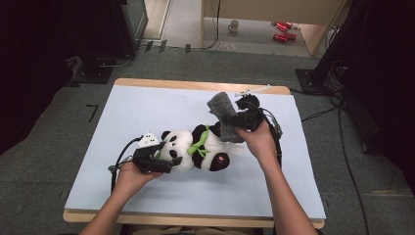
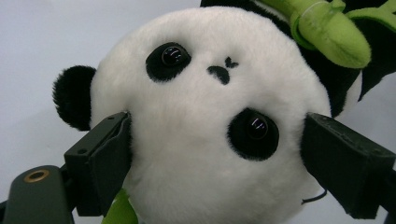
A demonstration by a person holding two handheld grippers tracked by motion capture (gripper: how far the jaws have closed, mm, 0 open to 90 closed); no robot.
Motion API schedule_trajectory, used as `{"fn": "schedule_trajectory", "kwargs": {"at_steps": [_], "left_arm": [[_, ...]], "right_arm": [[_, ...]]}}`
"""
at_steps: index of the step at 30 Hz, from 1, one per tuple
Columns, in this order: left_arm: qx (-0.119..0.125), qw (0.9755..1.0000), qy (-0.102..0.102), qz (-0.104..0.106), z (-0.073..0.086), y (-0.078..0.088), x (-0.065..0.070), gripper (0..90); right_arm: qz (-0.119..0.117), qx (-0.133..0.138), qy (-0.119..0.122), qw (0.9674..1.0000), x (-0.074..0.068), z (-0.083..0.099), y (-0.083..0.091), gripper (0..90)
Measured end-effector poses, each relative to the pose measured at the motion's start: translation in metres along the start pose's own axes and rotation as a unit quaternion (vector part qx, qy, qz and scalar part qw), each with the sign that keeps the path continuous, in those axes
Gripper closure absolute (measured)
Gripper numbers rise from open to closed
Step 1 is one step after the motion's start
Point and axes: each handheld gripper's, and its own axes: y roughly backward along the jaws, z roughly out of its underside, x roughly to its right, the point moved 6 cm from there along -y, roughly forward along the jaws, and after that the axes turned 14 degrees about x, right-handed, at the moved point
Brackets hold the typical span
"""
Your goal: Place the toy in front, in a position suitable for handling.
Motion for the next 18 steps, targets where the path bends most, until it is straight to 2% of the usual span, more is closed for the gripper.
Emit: {"fn": "schedule_trajectory", "kwargs": {"at_steps": [1,5,6,8,18], "left_arm": [[0.001,1.0000,0.001,0.000,0.000,0.000,0.000,12.2],[0.002,1.0000,0.002,0.001,0.000,0.000,0.000,12.2],[0.002,1.0000,0.002,0.001,0.000,0.000,0.000,12.2],[0.002,1.0000,0.002,0.000,0.000,0.000,0.000,12.2],[0.001,1.0000,0.000,0.001,0.000,0.000,-0.001,12.1]], "right_arm": [[-0.011,0.001,0.002,0.9999,-0.009,-0.004,-0.004,72.2],[-0.031,-0.001,0.010,0.9995,-0.025,-0.010,-0.012,72.2],[-0.031,-0.001,0.010,0.9995,-0.025,-0.010,-0.012,72.2],[-0.045,-0.004,0.017,0.9988,-0.036,-0.012,-0.019,72.2],[-0.075,-0.019,0.032,0.9964,-0.063,-0.011,-0.045,71.9]]}}
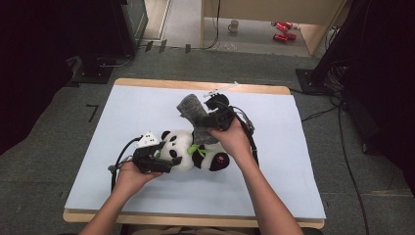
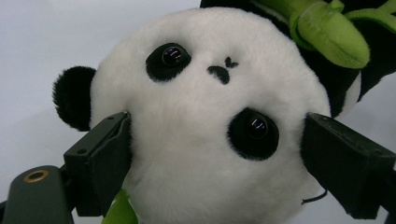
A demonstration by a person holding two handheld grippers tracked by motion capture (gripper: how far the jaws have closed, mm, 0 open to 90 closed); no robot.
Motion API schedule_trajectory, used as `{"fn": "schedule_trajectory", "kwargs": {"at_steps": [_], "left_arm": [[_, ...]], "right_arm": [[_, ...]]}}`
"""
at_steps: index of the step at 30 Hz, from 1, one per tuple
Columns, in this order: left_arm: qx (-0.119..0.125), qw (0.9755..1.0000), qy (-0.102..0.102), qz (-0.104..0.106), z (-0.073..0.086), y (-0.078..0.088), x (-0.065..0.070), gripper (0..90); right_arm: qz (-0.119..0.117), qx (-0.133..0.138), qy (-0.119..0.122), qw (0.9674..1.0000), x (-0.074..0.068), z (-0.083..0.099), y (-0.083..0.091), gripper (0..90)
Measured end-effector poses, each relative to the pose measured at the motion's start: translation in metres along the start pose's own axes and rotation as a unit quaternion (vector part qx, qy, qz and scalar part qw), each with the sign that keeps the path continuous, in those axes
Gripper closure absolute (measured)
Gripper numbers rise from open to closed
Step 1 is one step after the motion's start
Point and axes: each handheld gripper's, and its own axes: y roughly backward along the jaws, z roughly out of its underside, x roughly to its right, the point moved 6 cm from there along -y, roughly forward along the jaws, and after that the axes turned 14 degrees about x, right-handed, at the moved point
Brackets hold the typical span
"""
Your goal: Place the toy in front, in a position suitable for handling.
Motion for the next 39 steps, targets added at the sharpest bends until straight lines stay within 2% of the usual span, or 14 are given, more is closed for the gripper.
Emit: {"fn": "schedule_trajectory", "kwargs": {"at_steps": [5,6,7,12,15,17,19,21,28,30,31,33,36,39], "left_arm": [[-0.001,1.0000,0.000,0.000,0.000,0.000,0.000,12.0],[-0.001,1.0000,0.000,0.000,0.000,0.000,0.000,12.0],[-0.001,1.0000,0.001,0.000,0.000,0.000,0.000,12.0],[-0.002,1.0000,0.000,0.000,0.000,0.000,0.000,12.0],[-0.002,1.0000,0.001,0.002,0.000,0.000,0.000,12.0],[-0.001,1.0000,0.001,0.001,0.000,0.000,0.000,12.0],[-0.001,1.0000,0.001,0.001,0.000,0.000,0.000,12.0],[-0.001,1.0000,0.001,0.001,0.000,0.000,0.000,12.0],[-0.001,1.0000,0.001,0.002,0.000,0.000,-0.001,11.9],[0.000,1.0000,0.001,0.002,0.000,0.000,-0.001,11.8],[0.000,1.0000,0.001,0.002,0.000,0.000,-0.001,11.8],[-0.001,1.0000,0.001,0.001,0.000,0.000,0.000,11.9],[0.000,1.0000,0.001,0.000,0.000,0.000,0.000,11.8],[0.000,1.0000,0.001,0.000,0.000,0.000,0.000,11.8]], "right_arm": [[-0.020,-0.014,0.016,0.9996,-0.018,-0.002,-0.023,71.7],[-0.020,-0.014,0.016,0.9996,-0.018,-0.002,-0.023,71.7],[-0.028,-0.017,0.011,0.9994,-0.023,-0.002,-0.032,71.7],[-0.042,-0.020,0.007,0.9989,-0.031,-0.001,-0.050,71.7],[-0.048,-0.027,0.017,0.9983,-0.036,0.002,-0.065,71.1],[-0.047,-0.037,0.022,0.9980,-0.036,0.004,-0.072,68.7],[-0.043,-0.049,0.021,0.9976,-0.034,0.008,-0.077,61.2],[-0.042,-0.057,0.019,0.9973,-0.032,0.010,-0.078,56.4],[-0.037,-0.052,0.021,0.9978,-0.029,0.004,-0.064,58.1],[-0.035,-0.047,0.021,0.9981,-0.028,0.001,-0.060,62.4],[-0.033,-0.052,0.021,0.9979,-0.029,-0.001,-0.059,70.5],[-0.034,-0.061,0.016,0.9974,-0.031,-0.001,-0.062,74.5],[-0.044,-0.061,0.012,0.9971,-0.035,-0.003,-0.068,75.0],[-0.053,-0.074,0.012,0.9958,-0.043,-0.002,-0.085,74.7]]}}
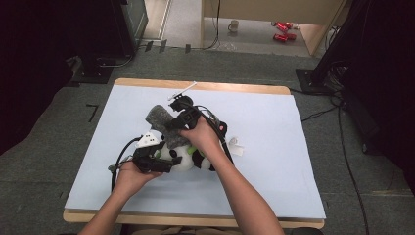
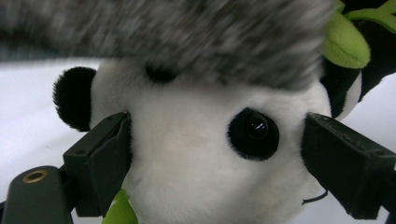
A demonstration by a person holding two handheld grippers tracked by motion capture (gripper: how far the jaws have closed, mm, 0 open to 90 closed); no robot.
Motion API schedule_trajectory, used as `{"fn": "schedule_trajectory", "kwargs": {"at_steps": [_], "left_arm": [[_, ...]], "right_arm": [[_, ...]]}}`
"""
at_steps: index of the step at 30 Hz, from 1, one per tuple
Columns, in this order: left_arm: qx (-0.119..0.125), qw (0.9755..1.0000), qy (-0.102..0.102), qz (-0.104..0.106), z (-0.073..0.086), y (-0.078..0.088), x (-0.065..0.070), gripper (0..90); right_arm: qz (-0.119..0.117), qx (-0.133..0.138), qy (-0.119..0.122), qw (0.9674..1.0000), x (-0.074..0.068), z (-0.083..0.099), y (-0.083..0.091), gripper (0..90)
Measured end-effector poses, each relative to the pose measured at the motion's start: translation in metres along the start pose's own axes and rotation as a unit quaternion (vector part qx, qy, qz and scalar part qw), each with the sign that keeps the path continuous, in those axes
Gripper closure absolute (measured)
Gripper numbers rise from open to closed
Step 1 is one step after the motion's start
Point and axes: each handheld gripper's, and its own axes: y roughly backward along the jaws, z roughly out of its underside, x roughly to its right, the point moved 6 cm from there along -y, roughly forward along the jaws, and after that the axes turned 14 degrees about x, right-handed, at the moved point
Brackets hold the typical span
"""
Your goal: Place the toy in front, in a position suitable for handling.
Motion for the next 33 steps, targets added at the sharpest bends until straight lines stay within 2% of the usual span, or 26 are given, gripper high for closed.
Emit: {"fn": "schedule_trajectory", "kwargs": {"at_steps": [3,4,5,7,8,9,10,12,14,15,18,21,22,24,25,26,27,28,29,30,31,32,33], "left_arm": [[-0.002,1.0000,0.000,-0.001,0.000,0.000,0.000,11.9],[-0.001,1.0000,0.000,-0.001,0.000,0.000,0.000,11.9],[-0.001,1.0000,0.001,-0.001,0.000,0.000,0.000,11.9],[-0.001,1.0000,0.004,-0.002,0.000,0.000,-0.001,12.1],[-0.008,0.9998,0.019,-0.007,0.000,-0.001,-0.001,12.7],[-0.008,0.9998,0.019,-0.007,0.000,-0.001,-0.001,13.2],[-0.012,0.9995,0.027,-0.011,0.000,-0.001,-0.001,13.2],[-0.016,0.9994,0.029,-0.013,0.000,0.000,-0.001,13.9],[-0.016,0.9995,0.025,-0.011,0.001,0.000,0.000,14.0],[-0.015,0.9996,0.023,-0.011,0.001,0.000,0.000,14.0],[-0.015,0.9996,0.021,-0.010,0.001,-0.001,0.001,14.1],[-0.015,0.9997,0.018,-0.009,0.001,-0.001,0.002,14.1],[-0.015,0.9997,0.016,-0.009,0.001,-0.001,0.002,14.1],[-0.016,0.9997,0.014,-0.008,0.001,-0.001,0.003,14.1],[-0.016,0.9997,0.014,-0.008,0.001,-0.001,0.003,14.1],[-0.014,0.9998,0.012,-0.007,0.001,-0.001,0.004,14.1],[-0.014,0.9998,0.012,-0.007,0.001,-0.001,0.004,14.2],[-0.013,0.9999,0.009,-0.007,0.001,-0.001,0.004,14.2],[-0.013,0.9999,0.009,-0.007,0.001,-0.001,0.004,14.1],[-0.011,0.9999,0.008,-0.005,0.001,-0.001,0.004,14.1],[-0.011,0.9999,0.008,-0.005,0.001,-0.001,0.004,14.1],[-0.009,0.9999,0.009,-0.004,0.002,0.000,0.003,14.1],[-0.008,0.9999,0.011,-0.004,0.002,-0.001,0.003,14.1]], "right_arm": [[0.003,-0.016,0.007,0.9999,0.000,0.002,-0.009,74.5],[0.008,-0.025,0.013,0.9996,0.001,0.004,-0.013,74.3],[0.026,-0.044,0.030,0.9982,0.004,0.007,-0.018,74.1],[0.031,-0.048,0.036,0.9977,0.006,0.008,-0.019,74.0],[0.039,-0.055,0.041,0.9969,0.012,0.010,-0.019,73.7],[0.039,-0.055,0.041,0.9969,0.012,0.010,-0.019,73.7],[0.041,-0.054,0.034,0.9971,0.015,0.011,-0.018,73.7],[0.054,-0.053,0.031,0.9967,0.022,0.012,-0.013,74.0],[0.055,-0.053,0.030,0.9966,0.025,0.013,-0.011,74.2],[0.069,-0.056,0.033,0.9955,0.030,0.014,-0.005,74.4],[0.085,-0.061,0.033,0.9939,0.039,0.017,0.003,74.6],[0.090,-0.063,0.026,0.9936,0.046,0.019,0.009,74.7],[0.098,-0.066,0.025,0.9927,0.051,0.022,0.013,74.7],[0.111,-0.072,0.047,0.9901,0.051,0.024,0.016,74.8],[0.111,-0.072,0.047,0.9901,0.051,0.024,0.016,74.8],[0.126,-0.078,0.062,0.9870,0.052,0.024,0.019,74.9],[0.126,-0.078,0.062,0.9870,0.052,0.024,0.019,74.9],[0.145,-0.079,0.069,0.9838,0.057,0.023,0.023,74.9],[0.145,-0.079,0.069,0.9838,0.057,0.023,0.023,74.9],[0.156,-0.074,0.066,0.9827,0.061,0.020,0.028,75.1],[0.156,-0.074,0.066,0.9827,0.061,0.020,0.028,75.1],[0.170,-0.066,0.077,0.9802,0.063,0.014,0.035,75.4],[0.173,-0.061,0.080,0.9798,0.064,0.011,0.040,75.6]]}}
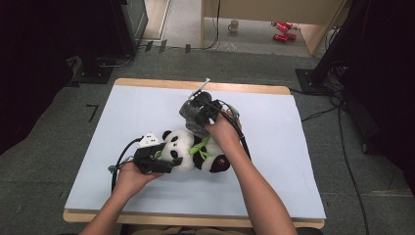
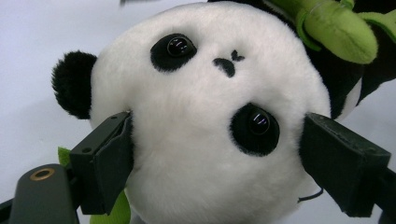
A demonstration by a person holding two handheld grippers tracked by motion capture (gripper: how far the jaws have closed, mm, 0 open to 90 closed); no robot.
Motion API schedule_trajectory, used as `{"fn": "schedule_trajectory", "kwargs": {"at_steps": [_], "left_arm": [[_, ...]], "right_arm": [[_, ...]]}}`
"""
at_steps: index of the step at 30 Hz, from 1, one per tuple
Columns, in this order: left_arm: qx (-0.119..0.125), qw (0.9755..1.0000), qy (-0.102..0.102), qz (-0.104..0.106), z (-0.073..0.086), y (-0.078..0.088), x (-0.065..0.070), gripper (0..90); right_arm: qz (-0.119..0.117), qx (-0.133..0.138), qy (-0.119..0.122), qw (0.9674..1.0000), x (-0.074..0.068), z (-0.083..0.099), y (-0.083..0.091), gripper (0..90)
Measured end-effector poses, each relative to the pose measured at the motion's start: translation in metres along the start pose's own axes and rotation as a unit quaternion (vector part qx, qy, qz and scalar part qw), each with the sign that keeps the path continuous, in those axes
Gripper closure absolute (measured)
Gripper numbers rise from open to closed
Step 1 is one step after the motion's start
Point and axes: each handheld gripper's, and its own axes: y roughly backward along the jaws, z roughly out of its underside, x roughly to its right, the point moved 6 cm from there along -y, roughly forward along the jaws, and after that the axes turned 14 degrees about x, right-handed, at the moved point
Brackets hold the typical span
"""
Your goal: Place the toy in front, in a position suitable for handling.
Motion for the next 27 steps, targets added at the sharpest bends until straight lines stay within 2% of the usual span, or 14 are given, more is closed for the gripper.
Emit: {"fn": "schedule_trajectory", "kwargs": {"at_steps": [4,5,8,11,12,13,14,15,17,20,21,24,25,27], "left_arm": [[0.004,1.0000,0.005,0.000,0.000,-0.001,-0.001,14.1],[0.004,1.0000,0.006,0.000,0.000,-0.001,-0.001,14.1],[0.004,1.0000,0.004,-0.001,0.000,-0.001,-0.001,14.1],[0.002,1.0000,0.003,-0.001,0.000,-0.001,-0.001,14.1],[0.002,1.0000,0.003,-0.001,0.000,-0.001,-0.001,14.1],[0.002,1.0000,0.003,0.000,0.000,-0.001,-0.001,14.1],[0.002,1.0000,0.003,0.000,0.000,-0.001,-0.001,14.1],[0.002,1.0000,0.003,-0.001,0.000,-0.001,-0.001,14.1],[0.002,1.0000,0.003,-0.001,0.000,0.000,-0.001,14.1],[0.002,1.0000,0.003,-0.001,0.000,-0.001,-0.001,14.1],[0.001,1.0000,0.005,-0.002,0.000,-0.001,-0.001,14.4],[-0.009,0.9999,0.007,-0.011,0.000,0.000,-0.002,15.5],[-0.009,0.9998,0.006,-0.015,0.000,-0.001,-0.001,15.8],[-0.010,0.9998,0.009,-0.017,0.000,-0.002,-0.001,16.1]], "right_arm": [[-0.011,0.021,-0.023,0.9994,0.004,-0.009,0.015,75.9],[-0.028,0.043,-0.028,0.9983,0.000,-0.018,0.025,75.9],[-0.046,0.056,-0.035,0.9967,-0.008,-0.025,0.029,75.8],[-0.083,0.061,-0.037,0.9940,-0.032,-0.034,0.023,75.6],[-0.083,0.061,-0.037,0.9940,-0.032,-0.034,0.023,75.6],[-0.104,0.058,-0.039,0.9921,-0.046,-0.036,0.015,75.6],[-0.104,0.058,-0.039,0.9921,-0.046,-0.036,0.015,75.6],[-0.127,0.054,-0.045,0.9894,-0.059,-0.037,0.006,75.6],[-0.146,0.047,-0.052,0.9869,-0.070,-0.037,-0.003,75.6],[-0.150,0.032,-0.045,0.9871,-0.078,-0.034,-0.012,75.4],[-0.135,0.012,-0.028,0.9904,-0.080,-0.025,-0.021,75.0],[-0.123,0.002,-0.020,0.9923,-0.074,-0.016,-0.026,74.6],[-0.132,0.018,-0.051,0.9897,-0.065,-0.010,-0.025,74.7],[-0.126,0.025,-0.058,0.9900,-0.056,-0.005,-0.021,74.8]]}}
